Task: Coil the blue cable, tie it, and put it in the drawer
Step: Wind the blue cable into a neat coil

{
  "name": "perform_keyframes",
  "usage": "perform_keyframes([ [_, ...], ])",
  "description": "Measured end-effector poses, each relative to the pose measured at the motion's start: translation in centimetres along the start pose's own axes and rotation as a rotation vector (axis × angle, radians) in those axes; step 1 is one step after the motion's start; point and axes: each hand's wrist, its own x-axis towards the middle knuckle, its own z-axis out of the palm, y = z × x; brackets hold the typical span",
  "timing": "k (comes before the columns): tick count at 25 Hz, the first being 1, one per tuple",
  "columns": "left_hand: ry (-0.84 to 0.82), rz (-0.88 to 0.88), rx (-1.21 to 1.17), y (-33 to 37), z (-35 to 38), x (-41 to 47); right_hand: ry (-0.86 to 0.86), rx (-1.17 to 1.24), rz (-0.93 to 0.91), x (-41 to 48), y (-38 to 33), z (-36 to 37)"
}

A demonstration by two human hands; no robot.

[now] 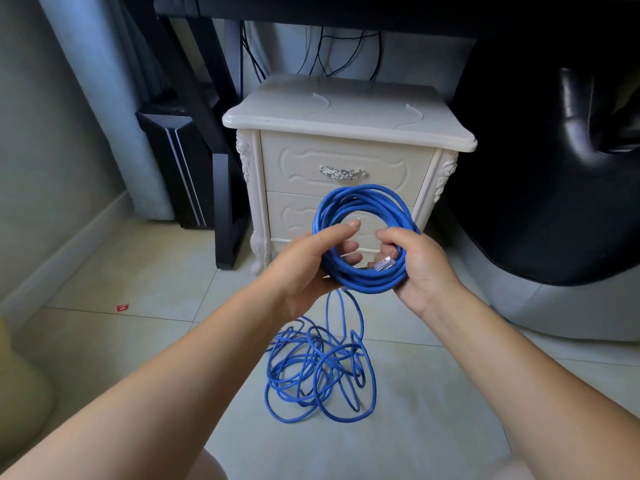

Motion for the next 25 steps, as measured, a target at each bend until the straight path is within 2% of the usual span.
perform_keyframes([
  [4, -0.065, 0.08, 0.134, 1.2, -1.5, 0.7, 0.026, -0.203, -0.047, 0.2, -0.3, -0.4],
  [9, -0.105, 0.163, 0.258, 2.6, -3.0, 0.9, -0.046, -0.651, -0.146, -0.5, -0.7, -0.3],
  [11, -0.127, 0.209, 0.414, 2.0, -2.4, 0.6, -0.097, -0.765, -0.166, -0.8, -0.7, 0.0],
  [14, -0.138, 0.203, 0.577, 0.4, -1.7, 0.5, -0.164, -0.692, -0.124, -0.7, -0.5, 0.1],
  [17, -0.066, 0.254, 0.677, 0.2, -1.7, 0.9, -0.206, -0.549, -0.081, -0.8, -0.5, 0.0],
  [23, 0.088, 0.29, 0.505, 0.2, -0.6, 1.1, -0.256, -0.369, 0.0, -0.9, -1.6, -0.3],
  [25, 0.157, 0.286, 0.441, 0.1, -0.6, 1.4, -0.292, -0.414, 0.076, -0.8, -1.7, -0.7],
])
